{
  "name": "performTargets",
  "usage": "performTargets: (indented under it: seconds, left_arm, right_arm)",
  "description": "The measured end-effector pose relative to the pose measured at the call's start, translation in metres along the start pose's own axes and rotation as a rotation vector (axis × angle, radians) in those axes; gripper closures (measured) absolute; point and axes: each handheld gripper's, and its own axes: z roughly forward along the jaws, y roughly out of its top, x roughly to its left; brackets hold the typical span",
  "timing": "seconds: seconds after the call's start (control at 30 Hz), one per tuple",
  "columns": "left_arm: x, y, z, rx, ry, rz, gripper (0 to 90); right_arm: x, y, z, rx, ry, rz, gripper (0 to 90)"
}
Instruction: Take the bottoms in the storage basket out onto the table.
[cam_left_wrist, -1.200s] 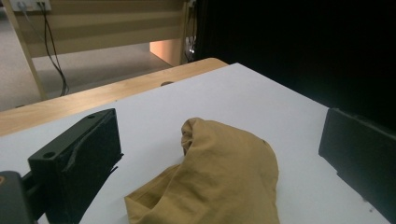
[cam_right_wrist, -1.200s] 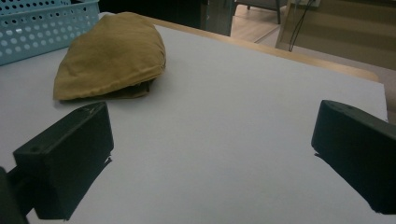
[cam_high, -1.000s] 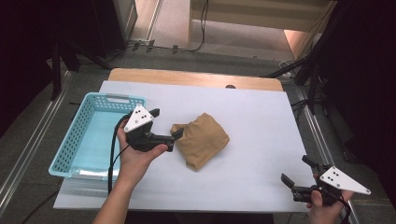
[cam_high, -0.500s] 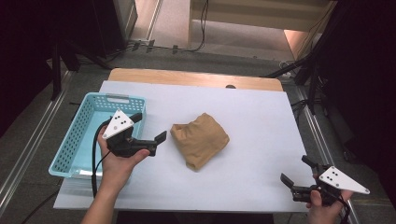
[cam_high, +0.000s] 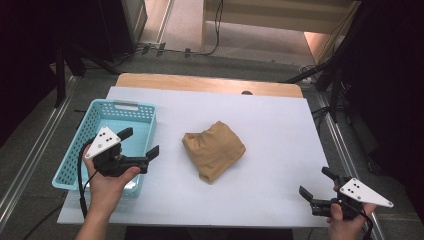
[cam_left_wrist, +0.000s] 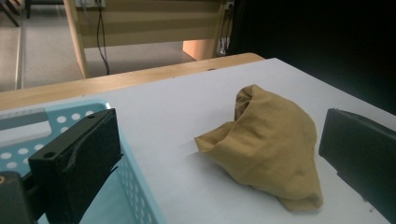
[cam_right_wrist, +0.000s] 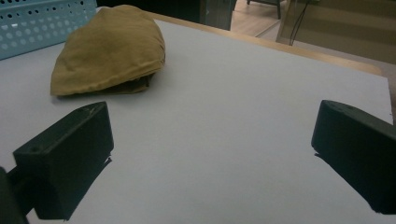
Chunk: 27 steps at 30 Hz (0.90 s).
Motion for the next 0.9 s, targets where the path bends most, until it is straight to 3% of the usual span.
performTargets:
  seconds: [0.9]
  left_arm:
    - [0.031, -0.033, -0.052, 0.004, 0.068, -0.045, 0.0]
  right_arm:
    - [0.000, -0.003, 0.002, 0.008, -0.005, 0.009, 0.0]
